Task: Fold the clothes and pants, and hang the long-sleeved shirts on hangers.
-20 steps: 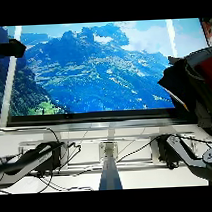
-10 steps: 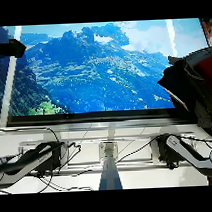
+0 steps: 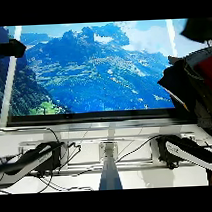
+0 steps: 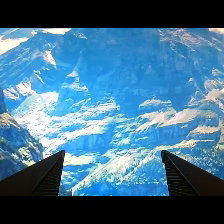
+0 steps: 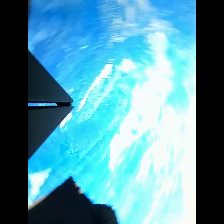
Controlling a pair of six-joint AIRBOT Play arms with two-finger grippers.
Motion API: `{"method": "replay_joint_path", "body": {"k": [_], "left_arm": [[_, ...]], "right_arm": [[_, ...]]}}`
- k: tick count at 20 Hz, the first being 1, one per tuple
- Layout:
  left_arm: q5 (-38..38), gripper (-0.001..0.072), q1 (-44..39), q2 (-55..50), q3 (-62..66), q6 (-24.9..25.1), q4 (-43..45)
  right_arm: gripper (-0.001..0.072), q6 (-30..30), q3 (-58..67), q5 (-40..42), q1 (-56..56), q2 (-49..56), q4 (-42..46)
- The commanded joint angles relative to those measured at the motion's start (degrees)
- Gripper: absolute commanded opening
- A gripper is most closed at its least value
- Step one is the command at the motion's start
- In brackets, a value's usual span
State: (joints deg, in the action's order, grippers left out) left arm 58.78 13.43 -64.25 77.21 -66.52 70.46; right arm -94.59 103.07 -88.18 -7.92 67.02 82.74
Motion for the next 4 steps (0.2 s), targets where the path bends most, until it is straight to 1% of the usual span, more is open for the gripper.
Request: {"method": "replay_joint_path", "body": {"k": [1, 4], "left_arm": [[0.0, 0.0693, 0.0, 0.0, 0.0, 0.0, 0.0], [0.0, 0.0693, 0.0, 0.0, 0.0, 0.0, 0.0]], "right_arm": [[0.0010, 9.7, 0.0, 0.8, -10.5, 1.6, 6.0], [0.0010, 9.7, 0.0, 0.8, -11.9, 2.3, 5.8]]}}
